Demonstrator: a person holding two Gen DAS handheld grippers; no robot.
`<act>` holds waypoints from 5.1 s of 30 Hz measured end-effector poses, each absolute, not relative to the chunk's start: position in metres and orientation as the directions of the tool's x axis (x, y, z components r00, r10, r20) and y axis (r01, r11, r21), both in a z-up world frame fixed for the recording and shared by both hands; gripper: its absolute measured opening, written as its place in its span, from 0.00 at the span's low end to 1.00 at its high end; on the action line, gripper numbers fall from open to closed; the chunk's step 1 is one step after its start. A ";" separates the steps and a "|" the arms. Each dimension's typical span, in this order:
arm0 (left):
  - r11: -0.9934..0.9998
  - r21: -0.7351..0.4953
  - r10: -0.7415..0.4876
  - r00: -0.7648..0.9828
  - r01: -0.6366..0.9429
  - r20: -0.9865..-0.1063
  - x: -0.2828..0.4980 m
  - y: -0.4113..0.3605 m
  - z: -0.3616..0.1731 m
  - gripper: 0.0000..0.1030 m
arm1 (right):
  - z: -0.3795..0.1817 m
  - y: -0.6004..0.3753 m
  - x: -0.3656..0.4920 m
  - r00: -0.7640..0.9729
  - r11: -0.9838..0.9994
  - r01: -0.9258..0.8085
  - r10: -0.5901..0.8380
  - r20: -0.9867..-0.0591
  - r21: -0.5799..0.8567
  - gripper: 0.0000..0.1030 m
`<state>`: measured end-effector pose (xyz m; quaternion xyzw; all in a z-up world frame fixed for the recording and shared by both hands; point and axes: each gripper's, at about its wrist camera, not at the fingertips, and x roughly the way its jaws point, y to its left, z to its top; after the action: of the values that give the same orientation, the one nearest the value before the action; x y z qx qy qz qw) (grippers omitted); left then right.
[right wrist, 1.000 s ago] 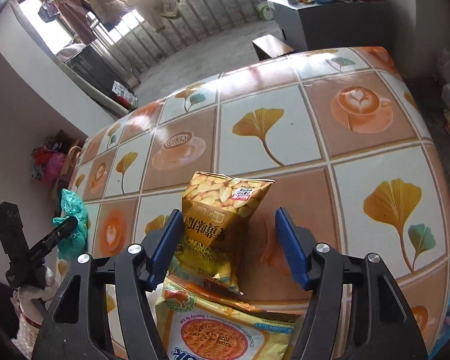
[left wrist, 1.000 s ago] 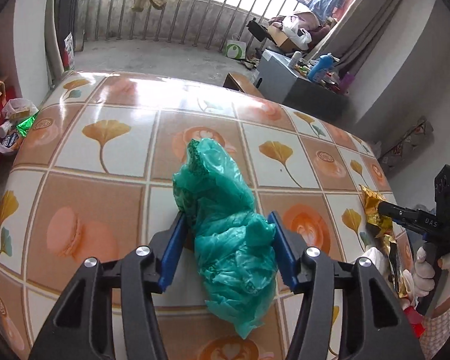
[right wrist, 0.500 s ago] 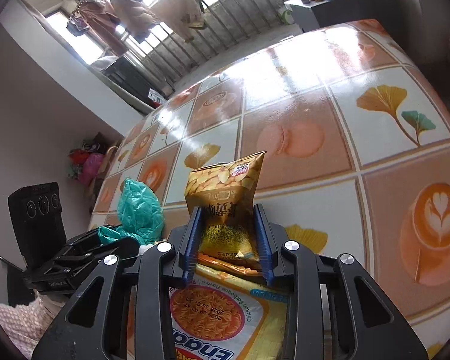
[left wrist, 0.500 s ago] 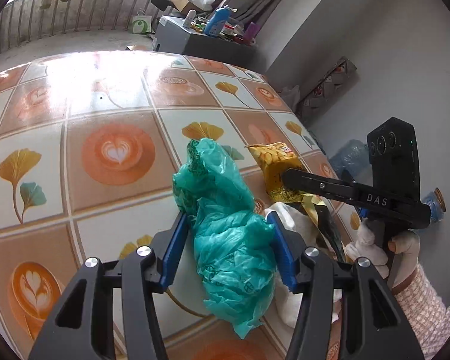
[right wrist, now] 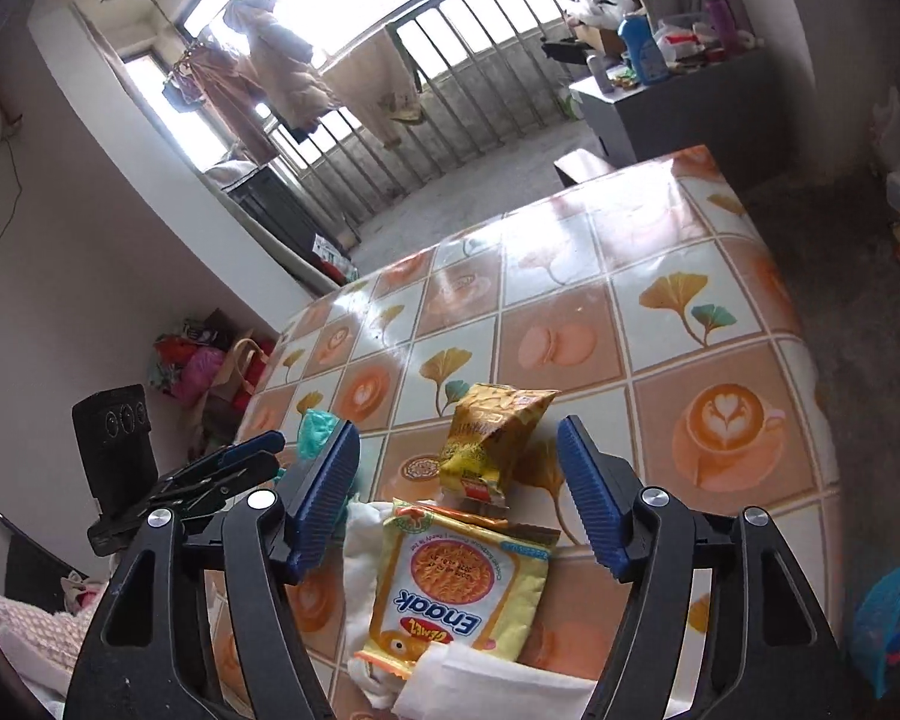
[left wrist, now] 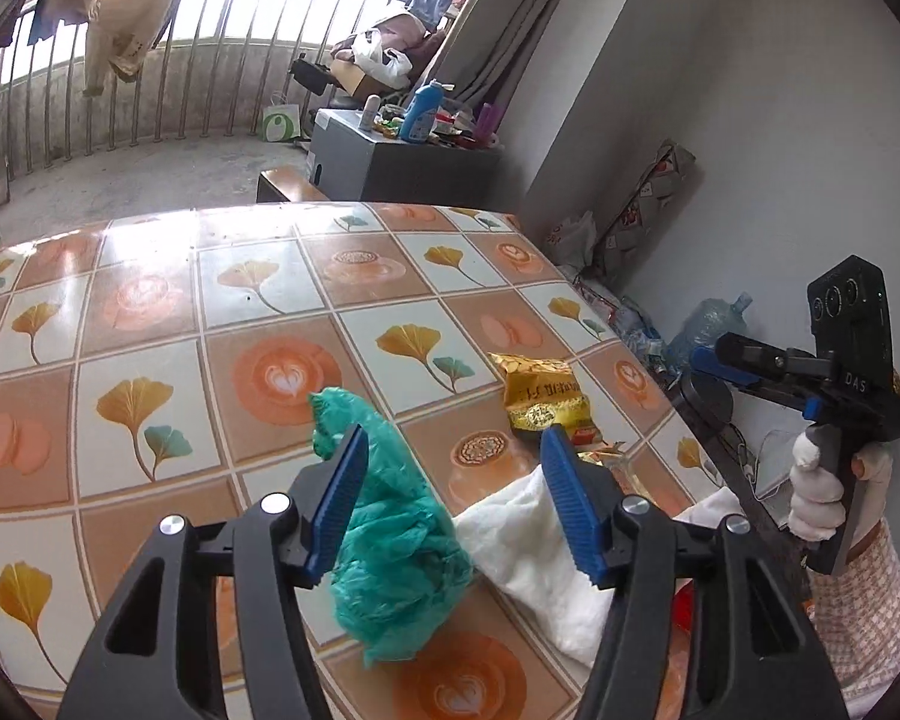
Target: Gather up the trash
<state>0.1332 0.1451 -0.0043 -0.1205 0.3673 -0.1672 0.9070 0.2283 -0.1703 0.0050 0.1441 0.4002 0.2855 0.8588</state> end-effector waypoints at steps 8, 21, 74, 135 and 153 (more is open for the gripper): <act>0.854 -0.404 -0.516 0.635 0.328 -0.575 0.123 0.118 0.008 0.56 | -0.025 -0.186 0.165 0.526 0.878 -0.337 0.476 -0.705 0.340 0.63; 0.792 -0.461 -0.610 0.475 0.400 -0.635 0.120 0.052 -0.028 0.56 | -0.082 -0.191 0.143 0.525 0.979 -0.128 0.201 -0.827 0.157 0.40; 0.822 -0.489 -0.566 0.329 0.291 -0.756 0.168 0.023 -0.068 0.17 | -0.081 -0.206 0.141 0.585 0.988 -0.067 0.154 -0.796 0.142 0.01; 0.801 -0.563 -0.598 0.319 0.204 -0.735 0.176 0.032 -0.062 0.40 | -0.061 -0.219 0.147 0.696 0.978 -0.010 0.157 -0.701 0.209 0.00; 0.828 -0.447 -0.561 0.487 0.338 -0.670 0.154 0.021 0.006 0.00 | -0.012 -0.264 0.124 0.797 0.964 0.038 0.130 -0.591 0.263 0.00</act>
<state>0.1542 0.0210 0.0057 -0.1286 0.4326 -0.2637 0.8525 0.1245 -0.2636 -0.0116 0.1321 0.3180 0.0244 0.9385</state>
